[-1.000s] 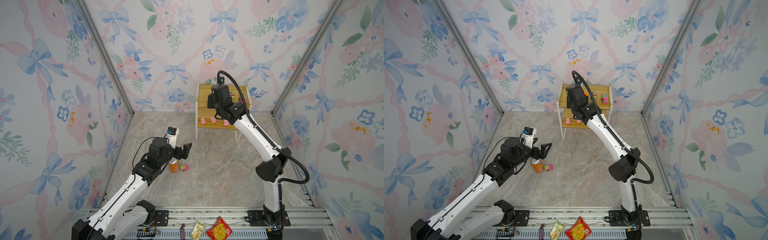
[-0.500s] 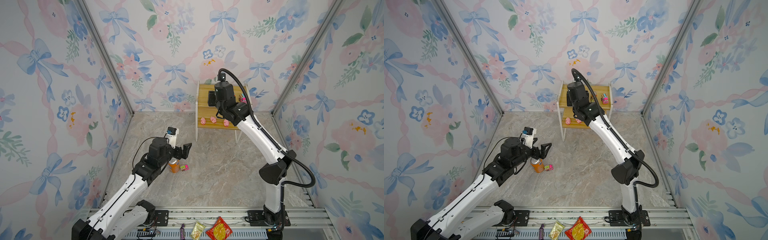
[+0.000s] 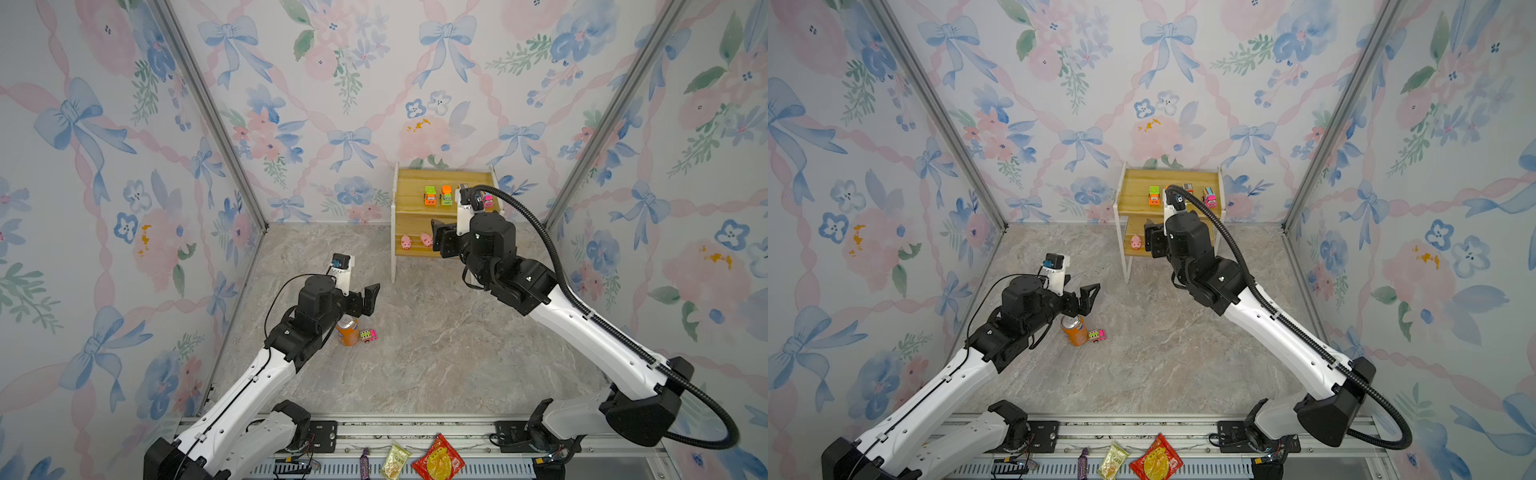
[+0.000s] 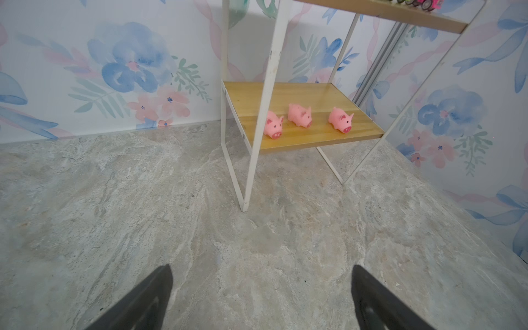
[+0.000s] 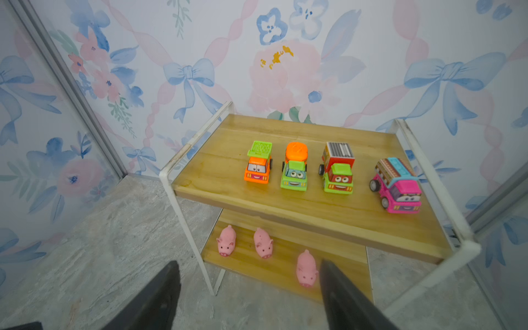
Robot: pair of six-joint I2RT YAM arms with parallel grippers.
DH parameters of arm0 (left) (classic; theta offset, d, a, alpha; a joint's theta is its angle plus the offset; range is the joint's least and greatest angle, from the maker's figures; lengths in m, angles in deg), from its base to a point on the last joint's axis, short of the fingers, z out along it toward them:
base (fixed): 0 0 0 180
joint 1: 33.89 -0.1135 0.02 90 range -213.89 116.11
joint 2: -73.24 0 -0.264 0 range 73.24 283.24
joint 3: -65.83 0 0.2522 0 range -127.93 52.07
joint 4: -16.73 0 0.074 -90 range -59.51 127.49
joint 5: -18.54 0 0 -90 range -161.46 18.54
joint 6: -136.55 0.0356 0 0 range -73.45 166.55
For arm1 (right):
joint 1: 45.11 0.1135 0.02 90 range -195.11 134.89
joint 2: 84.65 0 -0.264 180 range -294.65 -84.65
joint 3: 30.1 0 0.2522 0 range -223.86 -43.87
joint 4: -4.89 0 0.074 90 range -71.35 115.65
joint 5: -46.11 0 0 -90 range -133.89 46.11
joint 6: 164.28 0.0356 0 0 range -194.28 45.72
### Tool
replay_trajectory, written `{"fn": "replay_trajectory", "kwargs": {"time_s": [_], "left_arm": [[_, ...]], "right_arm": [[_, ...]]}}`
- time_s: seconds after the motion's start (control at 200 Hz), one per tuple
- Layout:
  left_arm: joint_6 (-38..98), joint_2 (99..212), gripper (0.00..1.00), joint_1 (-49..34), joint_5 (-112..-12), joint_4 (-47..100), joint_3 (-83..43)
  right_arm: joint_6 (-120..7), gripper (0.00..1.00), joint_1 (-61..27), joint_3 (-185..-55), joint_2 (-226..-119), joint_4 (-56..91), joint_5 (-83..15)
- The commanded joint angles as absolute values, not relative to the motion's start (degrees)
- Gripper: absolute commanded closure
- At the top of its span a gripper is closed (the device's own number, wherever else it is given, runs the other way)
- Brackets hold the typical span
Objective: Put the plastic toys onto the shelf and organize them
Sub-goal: 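Withdraw the right gripper from the shelf toward the Fanta can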
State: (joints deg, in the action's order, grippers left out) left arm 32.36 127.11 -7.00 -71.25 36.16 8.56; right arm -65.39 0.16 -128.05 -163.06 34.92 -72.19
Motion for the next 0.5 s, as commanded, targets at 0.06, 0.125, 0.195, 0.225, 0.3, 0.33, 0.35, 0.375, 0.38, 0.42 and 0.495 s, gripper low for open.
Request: {"fn": "replay_trajectory", "kwargs": {"time_s": [0.06, 0.125, 0.195, 0.225, 0.3, 0.33, 0.35, 0.375, 0.38, 0.42, 0.495], "left_arm": [[31.0, 130.4, 0.02, -7.5, -76.8, 36.0, 8.0], [30.7, 132.5, 0.02, -7.7, -80.8, 37.2, 7.0], [28.7, 134.8, 0.02, -8.5, -83.9, 39.6, 6.0], [27.0, 135.7, 0.02, -9.1, -84.0, 40.8, 5.6], [22.5, 137.1, 0.02, -10.0, -83.0, 43.7, 4.7], [20.9, 137.1, 0.02, -10.1, -83.1, 44.5, 4.4], [20.0, 136.8, 0.02, -10.1, -83.1, 44.8, 4.4], [19.0, 136.4, 0.02, -10.1, -83.2, 44.9, 4.5], [18.8, 136.3, 0.02, -10.1, -83.2, 44.9, 4.6], [17.8, 135.9, 0.02, -10.1, -83.3, 44.7, 4.8], [17.7, 136.8, 0.02, -10.1, -82.6, 44.7, 3.9]], "right_arm": [[-66.7, 0.17, 2.1, -113.7, -156.7, 28.5, -63.3], [-67.1, 0.15, 2.0, -110.9, -156.2, 29.7, -60.5], [-66.7, 0.14, 2.0, -107.9, -156.3, 29.7, -56.2], [-66.1, 0.14, 2.1, -106.8, -156.4, 29.7, -53.0], [-65.7, 0.14, 3.5, -104.7, -157.0, 29.5, -49.3], [-65.8, 0.14, 4.2, -104.0, -157.3, 29.4, -47.9], [-66.1, 0.14, 4.7, -103.4, -157.6, 28.8, -46.8], [-66.7, 0.14, 5.5, -102.4, -157.9, 27.8, -45.7], [-66.7, 0.14, 5.6, -102.2, -158.0, 27.6, -45.6], [-67.9, 0.15, 6.7, -99.6, -158.6, 24.9, -45.1], [-69.3, 0.17, 6.9, -93.4, -160.9, 16.9, -41.6]]}}
